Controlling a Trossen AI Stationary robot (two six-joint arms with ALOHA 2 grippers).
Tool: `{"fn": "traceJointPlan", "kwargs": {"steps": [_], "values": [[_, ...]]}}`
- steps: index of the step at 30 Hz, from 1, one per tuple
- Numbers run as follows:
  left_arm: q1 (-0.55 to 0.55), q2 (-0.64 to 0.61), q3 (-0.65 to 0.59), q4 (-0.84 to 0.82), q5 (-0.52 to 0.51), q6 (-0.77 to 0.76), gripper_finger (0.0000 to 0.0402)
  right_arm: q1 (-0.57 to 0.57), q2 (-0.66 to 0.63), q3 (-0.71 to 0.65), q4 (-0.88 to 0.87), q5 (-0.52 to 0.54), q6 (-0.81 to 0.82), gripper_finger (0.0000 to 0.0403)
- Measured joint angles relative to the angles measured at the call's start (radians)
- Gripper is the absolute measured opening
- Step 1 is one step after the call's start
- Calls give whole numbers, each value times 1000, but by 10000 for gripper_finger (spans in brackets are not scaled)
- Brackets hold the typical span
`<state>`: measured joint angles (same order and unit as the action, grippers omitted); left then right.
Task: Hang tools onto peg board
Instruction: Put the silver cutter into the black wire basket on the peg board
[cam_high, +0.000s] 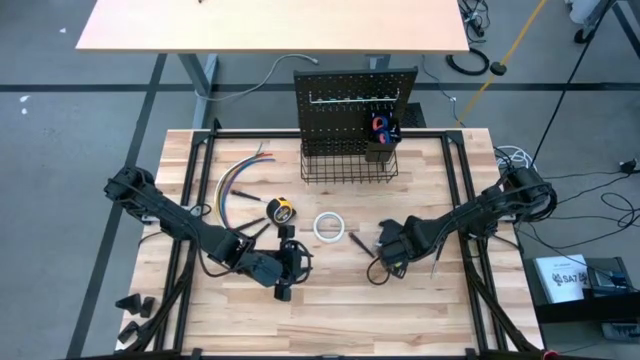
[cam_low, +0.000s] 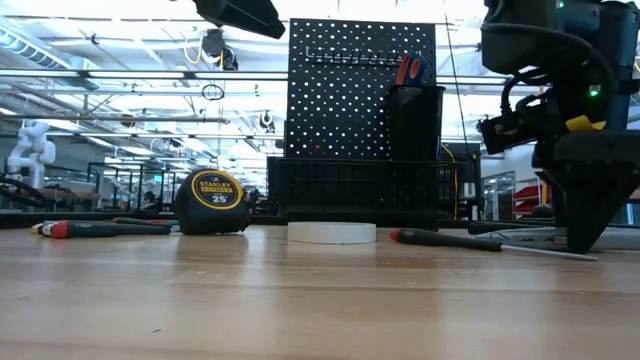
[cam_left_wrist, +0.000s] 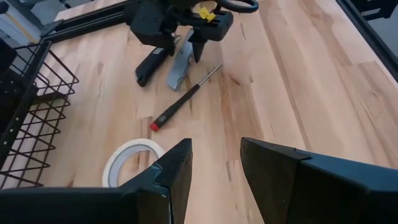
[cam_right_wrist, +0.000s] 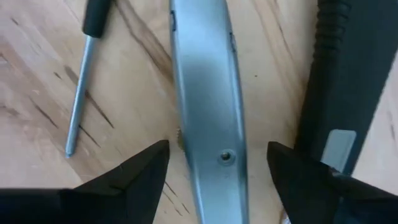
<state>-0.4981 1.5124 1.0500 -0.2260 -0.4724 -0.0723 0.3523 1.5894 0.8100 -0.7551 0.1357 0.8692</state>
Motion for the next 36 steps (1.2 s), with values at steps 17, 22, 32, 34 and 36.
{"fn": "traceJointPlan", "kwargs": {"steps": [17,22,32,34,36], "values": [[51,-24,-178,273,5,82,143,2,1,-6,46,-40,-99,121],[80,-66,-278,332,5,54,143,11,0,0,34,-38,-104,121],[79,-311,-581,771,4,54,143,57,3,141,-63,42,-110,121],[79,-334,-614,830,4,31,143,67,3,183,-62,61,-131,121],[79,-342,-626,883,5,26,143,76,3,227,-64,89,-154,121]]}}
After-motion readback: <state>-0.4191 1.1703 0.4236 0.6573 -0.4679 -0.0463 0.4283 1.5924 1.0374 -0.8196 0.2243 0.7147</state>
